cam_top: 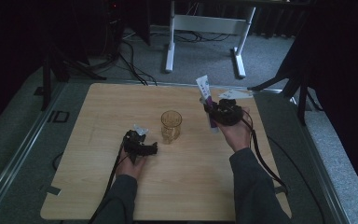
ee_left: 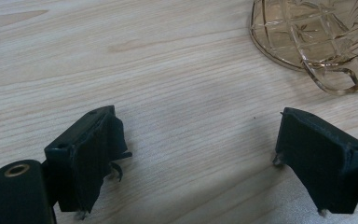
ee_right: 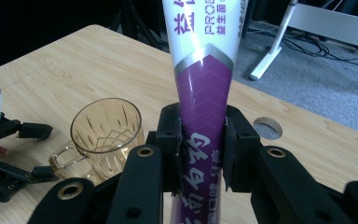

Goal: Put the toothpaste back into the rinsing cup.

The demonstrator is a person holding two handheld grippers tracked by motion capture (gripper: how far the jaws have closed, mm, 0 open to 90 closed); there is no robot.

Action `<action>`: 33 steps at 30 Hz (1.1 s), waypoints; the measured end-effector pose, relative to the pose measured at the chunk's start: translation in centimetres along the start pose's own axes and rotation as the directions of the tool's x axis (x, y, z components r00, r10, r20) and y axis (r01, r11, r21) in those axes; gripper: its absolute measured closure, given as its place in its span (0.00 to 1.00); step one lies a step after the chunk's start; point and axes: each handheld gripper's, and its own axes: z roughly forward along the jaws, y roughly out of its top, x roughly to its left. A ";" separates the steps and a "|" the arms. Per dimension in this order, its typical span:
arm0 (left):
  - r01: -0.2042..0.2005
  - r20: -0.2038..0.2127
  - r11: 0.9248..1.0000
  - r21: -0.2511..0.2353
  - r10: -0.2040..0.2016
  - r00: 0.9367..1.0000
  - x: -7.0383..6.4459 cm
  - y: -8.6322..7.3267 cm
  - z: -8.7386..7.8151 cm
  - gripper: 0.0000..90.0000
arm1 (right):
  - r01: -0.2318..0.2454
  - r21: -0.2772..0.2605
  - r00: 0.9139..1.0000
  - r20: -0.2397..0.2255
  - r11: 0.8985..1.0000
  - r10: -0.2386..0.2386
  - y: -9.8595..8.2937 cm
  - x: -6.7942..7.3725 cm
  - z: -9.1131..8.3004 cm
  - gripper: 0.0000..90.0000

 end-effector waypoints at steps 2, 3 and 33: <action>0.000 0.000 1.000 0.000 0.000 1.000 0.0 0.0 0.0 0.14 | -0.002 -0.005 1.000 -0.007 1.000 0.002 0.1 0.1 0.1 0.80; 0.001 0.000 1.000 0.000 -0.001 1.000 0.0 0.0 0.0 0.14 | -0.006 -0.008 1.000 -0.011 1.000 0.006 0.1 0.1 0.2 0.80; 0.000 0.000 1.000 -0.001 0.000 1.000 0.0 0.0 0.0 0.14 | -0.041 -0.069 0.993 -0.117 0.997 0.033 1.6 1.4 2.0 0.80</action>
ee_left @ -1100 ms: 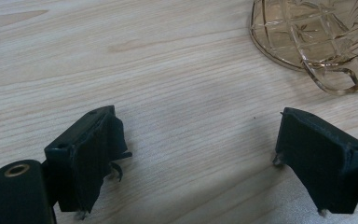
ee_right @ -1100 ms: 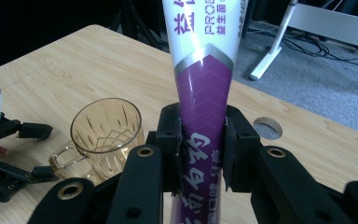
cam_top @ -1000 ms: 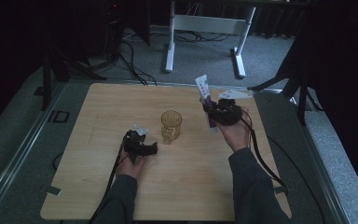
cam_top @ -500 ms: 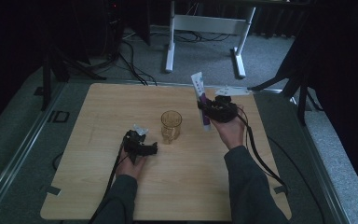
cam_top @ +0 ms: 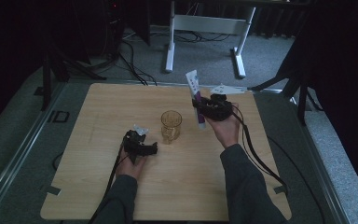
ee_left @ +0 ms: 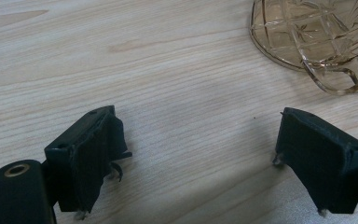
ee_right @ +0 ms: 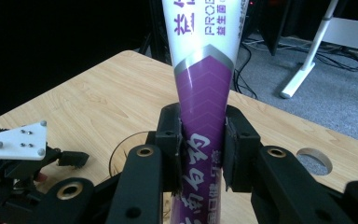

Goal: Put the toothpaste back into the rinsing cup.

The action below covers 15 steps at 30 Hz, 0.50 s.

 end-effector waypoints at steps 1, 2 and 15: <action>0.000 0.000 1.000 0.000 0.000 1.000 0.0 0.0 0.0 0.14 | 0.000 -0.001 1.000 0.001 1.000 0.000 0.0 0.0 0.1 0.80; 0.001 0.000 1.000 0.000 -0.001 1.000 0.0 0.0 0.0 0.14 | -0.003 0.000 1.000 0.000 1.000 0.003 0.0 0.0 0.2 0.80; -0.001 0.001 1.000 0.002 0.001 1.000 0.0 0.0 0.0 0.14 | -0.007 -0.025 1.000 -0.020 1.000 0.006 0.4 0.7 1.7 0.80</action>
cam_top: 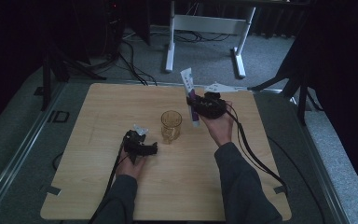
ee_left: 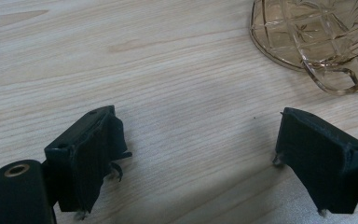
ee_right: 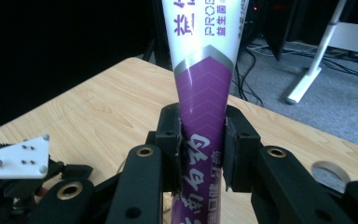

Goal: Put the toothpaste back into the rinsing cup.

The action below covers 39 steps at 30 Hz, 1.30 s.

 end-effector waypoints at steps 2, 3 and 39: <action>0.000 0.000 1.000 -0.001 0.000 1.000 0.0 0.0 0.0 0.14 | -0.008 -0.002 1.000 0.000 1.000 0.008 0.1 0.0 0.3 0.80; 0.000 0.000 1.000 -0.001 0.000 1.000 0.0 0.0 0.0 0.14 | -0.009 -0.003 1.000 0.001 1.000 0.009 0.1 0.1 0.4 0.80; 0.001 -0.001 1.000 -0.002 -0.001 1.000 0.0 0.0 0.0 0.14 | -0.121 -0.100 0.992 -0.038 0.988 0.118 1.5 -0.1 1.8 0.79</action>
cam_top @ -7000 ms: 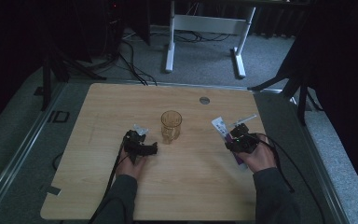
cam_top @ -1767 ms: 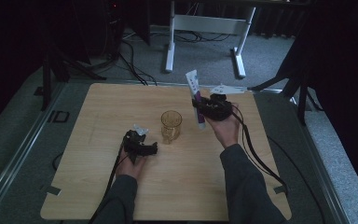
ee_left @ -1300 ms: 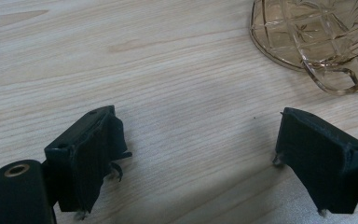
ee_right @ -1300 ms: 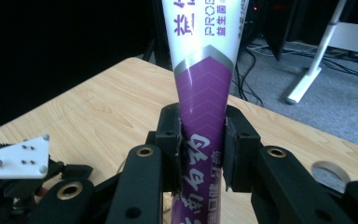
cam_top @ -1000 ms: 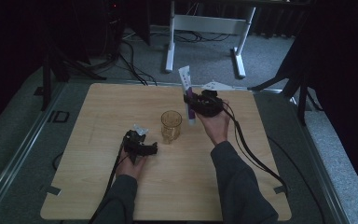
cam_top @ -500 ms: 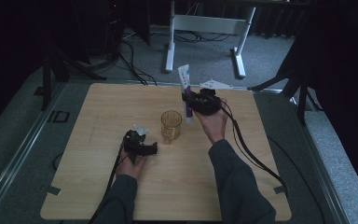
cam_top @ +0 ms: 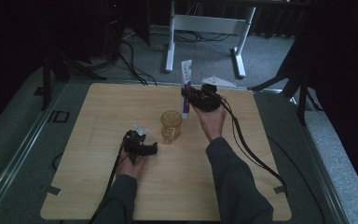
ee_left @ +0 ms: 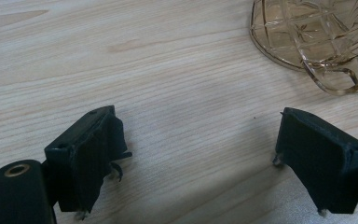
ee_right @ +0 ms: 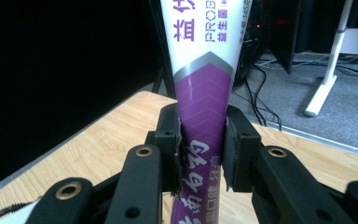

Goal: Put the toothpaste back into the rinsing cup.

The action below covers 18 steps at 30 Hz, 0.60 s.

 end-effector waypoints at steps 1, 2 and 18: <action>0.000 0.000 1.000 0.000 0.000 1.000 0.0 0.0 0.0 0.14 | -0.004 -0.003 1.000 -0.001 1.000 0.004 0.1 0.0 0.1 0.79; 0.000 0.000 1.000 0.000 0.000 1.000 0.0 0.0 0.0 0.14 | -0.008 -0.002 1.000 -0.004 1.000 0.008 0.2 0.0 0.1 0.79; 0.000 0.000 1.000 -0.001 0.000 1.000 0.0 0.0 0.0 0.14 | 0.019 0.008 1.000 0.007 1.000 -0.019 0.1 1.2 1.6 0.79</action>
